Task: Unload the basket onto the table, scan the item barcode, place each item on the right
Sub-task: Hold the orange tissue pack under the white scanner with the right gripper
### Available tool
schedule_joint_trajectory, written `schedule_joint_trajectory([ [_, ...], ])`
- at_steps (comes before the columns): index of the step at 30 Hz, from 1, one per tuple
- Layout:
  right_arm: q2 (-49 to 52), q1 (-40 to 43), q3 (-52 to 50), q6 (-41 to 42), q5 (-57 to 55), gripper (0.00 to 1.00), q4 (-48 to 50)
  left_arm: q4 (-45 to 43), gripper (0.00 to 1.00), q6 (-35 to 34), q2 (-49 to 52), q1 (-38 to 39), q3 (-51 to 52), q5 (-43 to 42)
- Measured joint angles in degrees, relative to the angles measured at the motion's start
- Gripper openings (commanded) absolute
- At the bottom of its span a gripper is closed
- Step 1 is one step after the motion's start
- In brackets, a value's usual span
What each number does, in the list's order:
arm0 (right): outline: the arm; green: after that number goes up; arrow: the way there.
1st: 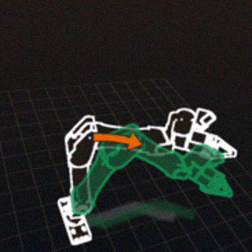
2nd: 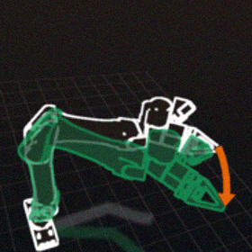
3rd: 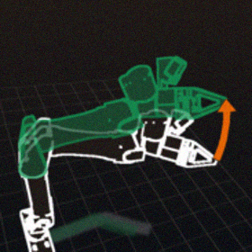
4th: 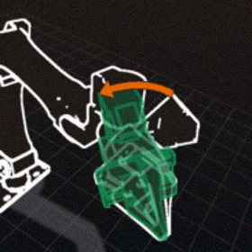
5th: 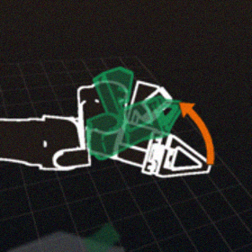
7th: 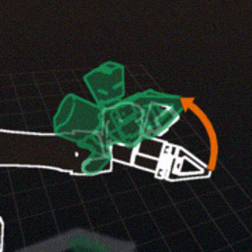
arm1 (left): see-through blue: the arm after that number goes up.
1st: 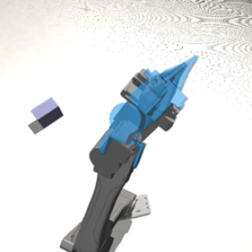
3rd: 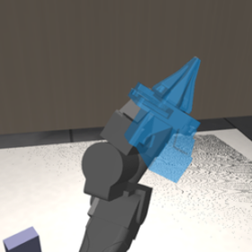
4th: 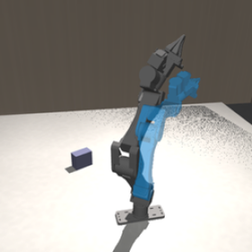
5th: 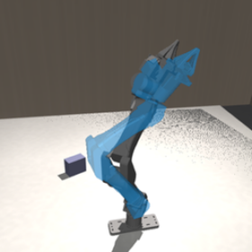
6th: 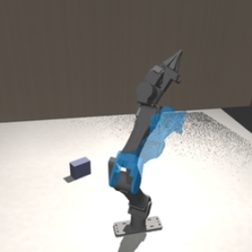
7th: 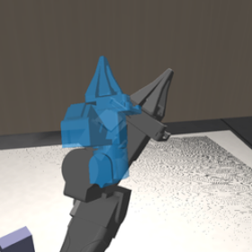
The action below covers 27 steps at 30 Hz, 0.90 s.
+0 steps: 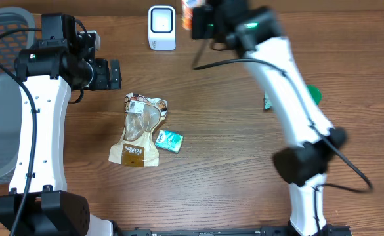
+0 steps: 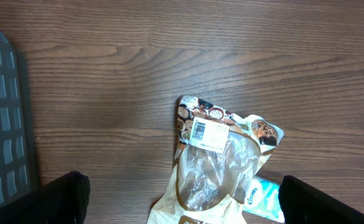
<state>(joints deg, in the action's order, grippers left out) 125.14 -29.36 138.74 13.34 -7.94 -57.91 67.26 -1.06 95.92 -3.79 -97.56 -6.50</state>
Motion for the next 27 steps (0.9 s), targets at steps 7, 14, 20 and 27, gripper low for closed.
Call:
schedule_joint_trajectory([
  [7, 14.1, -6.4, 0.1, -26.1, -21.4, 0.04, 27.3, 0.0, 1.00, 0.0, 0.0, 0.0, 0.0, 0.0],
  [14, 24.1, -7.6, 0.1, -58.5, -28.0, 0.04, 43.7, 0.0, 0.99, 0.0, 0.0, 0.0, 0.0, 0.0],
  [20, 28.7, -7.1, 0.1, -70.3, -28.3, 0.04, 46.3, 0.0, 0.99, 0.0, 0.0, 0.0, 0.0, 0.0],
  [27, 29.2, -7.0, 0.1, -74.2, -26.9, 0.04, 48.1, 0.0, 0.99, 0.0, 0.0, 0.0, 0.0, 0.0],
])
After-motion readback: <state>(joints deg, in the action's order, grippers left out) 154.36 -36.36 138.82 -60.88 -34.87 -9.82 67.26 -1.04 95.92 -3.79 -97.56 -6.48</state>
